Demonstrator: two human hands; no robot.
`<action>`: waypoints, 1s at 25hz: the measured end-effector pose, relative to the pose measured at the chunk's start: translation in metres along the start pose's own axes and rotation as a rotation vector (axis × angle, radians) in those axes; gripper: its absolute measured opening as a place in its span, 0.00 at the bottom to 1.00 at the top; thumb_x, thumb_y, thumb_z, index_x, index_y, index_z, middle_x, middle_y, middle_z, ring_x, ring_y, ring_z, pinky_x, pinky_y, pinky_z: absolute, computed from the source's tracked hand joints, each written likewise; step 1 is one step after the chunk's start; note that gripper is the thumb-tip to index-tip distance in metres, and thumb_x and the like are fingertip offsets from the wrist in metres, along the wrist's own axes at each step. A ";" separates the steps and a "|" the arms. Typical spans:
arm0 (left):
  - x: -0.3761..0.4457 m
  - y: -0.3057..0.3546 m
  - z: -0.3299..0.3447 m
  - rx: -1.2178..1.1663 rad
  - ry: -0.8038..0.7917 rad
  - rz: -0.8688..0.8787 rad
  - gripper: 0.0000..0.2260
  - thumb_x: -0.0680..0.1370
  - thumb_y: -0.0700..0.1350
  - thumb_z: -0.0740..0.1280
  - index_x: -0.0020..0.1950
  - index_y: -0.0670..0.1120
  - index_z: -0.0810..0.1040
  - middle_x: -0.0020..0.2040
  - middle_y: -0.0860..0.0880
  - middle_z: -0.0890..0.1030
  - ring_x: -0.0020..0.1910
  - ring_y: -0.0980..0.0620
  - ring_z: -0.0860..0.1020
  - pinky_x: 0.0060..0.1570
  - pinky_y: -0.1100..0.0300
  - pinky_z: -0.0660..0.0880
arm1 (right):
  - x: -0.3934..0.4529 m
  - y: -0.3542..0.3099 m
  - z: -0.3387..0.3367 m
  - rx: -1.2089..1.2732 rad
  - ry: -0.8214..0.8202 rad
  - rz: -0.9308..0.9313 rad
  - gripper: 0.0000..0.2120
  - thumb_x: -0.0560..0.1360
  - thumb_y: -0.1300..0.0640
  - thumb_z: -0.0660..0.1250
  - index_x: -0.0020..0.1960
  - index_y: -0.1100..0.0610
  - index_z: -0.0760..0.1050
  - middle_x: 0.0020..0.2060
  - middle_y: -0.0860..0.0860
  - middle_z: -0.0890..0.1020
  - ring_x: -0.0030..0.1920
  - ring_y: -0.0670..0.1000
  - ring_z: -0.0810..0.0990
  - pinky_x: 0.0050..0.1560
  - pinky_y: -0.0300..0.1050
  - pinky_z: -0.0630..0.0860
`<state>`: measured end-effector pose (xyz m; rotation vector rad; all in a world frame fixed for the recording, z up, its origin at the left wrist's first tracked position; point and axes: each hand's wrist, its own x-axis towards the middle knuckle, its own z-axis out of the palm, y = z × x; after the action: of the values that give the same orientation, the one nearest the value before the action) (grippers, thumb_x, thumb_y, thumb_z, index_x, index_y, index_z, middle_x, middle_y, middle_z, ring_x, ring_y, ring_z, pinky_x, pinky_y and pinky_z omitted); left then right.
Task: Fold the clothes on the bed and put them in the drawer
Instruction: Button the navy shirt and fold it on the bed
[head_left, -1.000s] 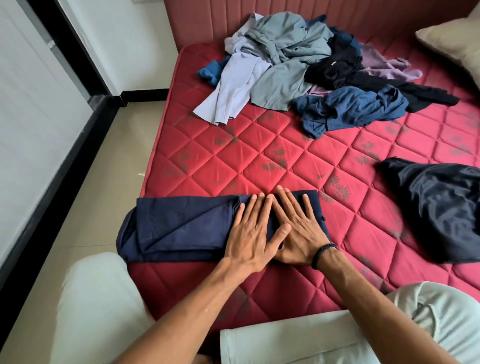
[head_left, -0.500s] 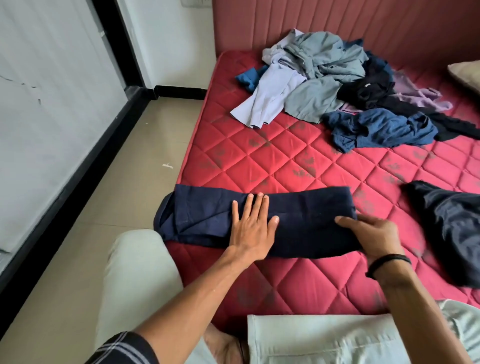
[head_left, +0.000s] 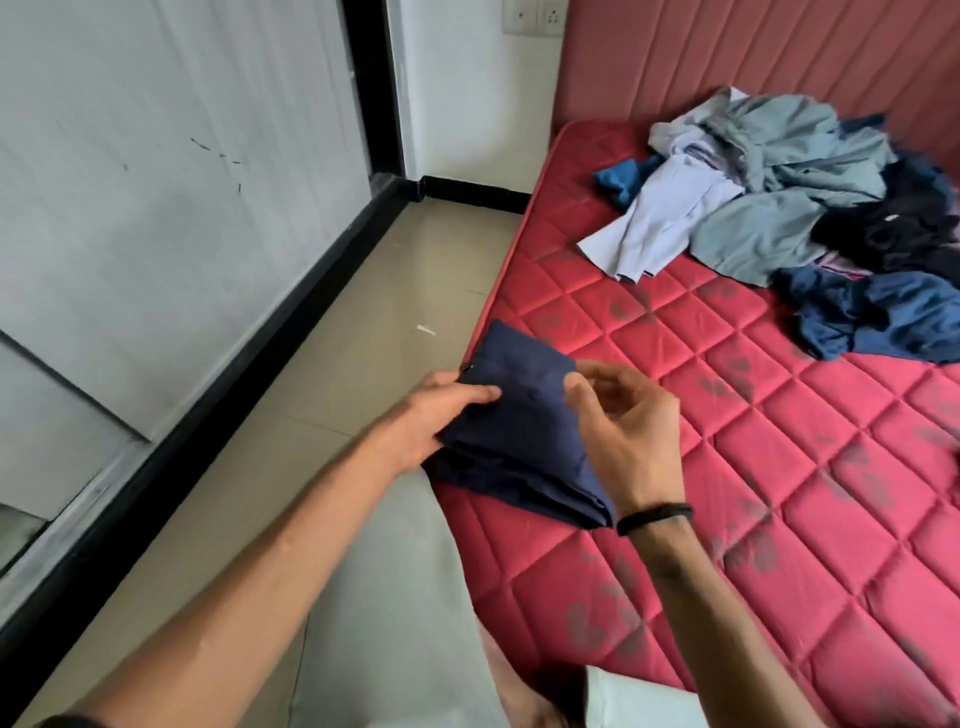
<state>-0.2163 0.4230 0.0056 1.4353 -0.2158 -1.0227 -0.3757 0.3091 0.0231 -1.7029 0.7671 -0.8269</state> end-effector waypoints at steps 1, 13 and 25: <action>0.007 -0.003 -0.014 0.030 0.059 -0.017 0.09 0.79 0.33 0.68 0.58 0.38 0.83 0.56 0.37 0.85 0.47 0.45 0.84 0.47 0.57 0.82 | 0.004 0.020 0.002 -0.286 0.035 -0.178 0.11 0.79 0.52 0.71 0.58 0.57 0.82 0.52 0.52 0.86 0.52 0.50 0.84 0.58 0.56 0.80; 0.039 -0.063 -0.012 1.584 0.016 0.443 0.35 0.81 0.69 0.46 0.84 0.55 0.46 0.85 0.49 0.45 0.83 0.44 0.43 0.79 0.35 0.47 | -0.001 0.129 0.029 -1.040 -0.285 -0.361 0.34 0.81 0.33 0.53 0.83 0.43 0.52 0.83 0.51 0.52 0.83 0.56 0.49 0.80 0.64 0.48; 0.002 -0.083 0.036 1.037 0.234 0.022 0.34 0.84 0.65 0.50 0.85 0.50 0.45 0.84 0.44 0.42 0.83 0.41 0.42 0.80 0.41 0.45 | 0.029 0.059 -0.016 0.160 -0.260 0.689 0.22 0.66 0.58 0.83 0.56 0.64 0.83 0.50 0.57 0.88 0.54 0.58 0.86 0.55 0.54 0.84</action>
<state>-0.2769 0.4121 -0.0610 2.4555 -0.6492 -0.7131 -0.3782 0.2621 -0.0262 -1.2409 0.9891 -0.1786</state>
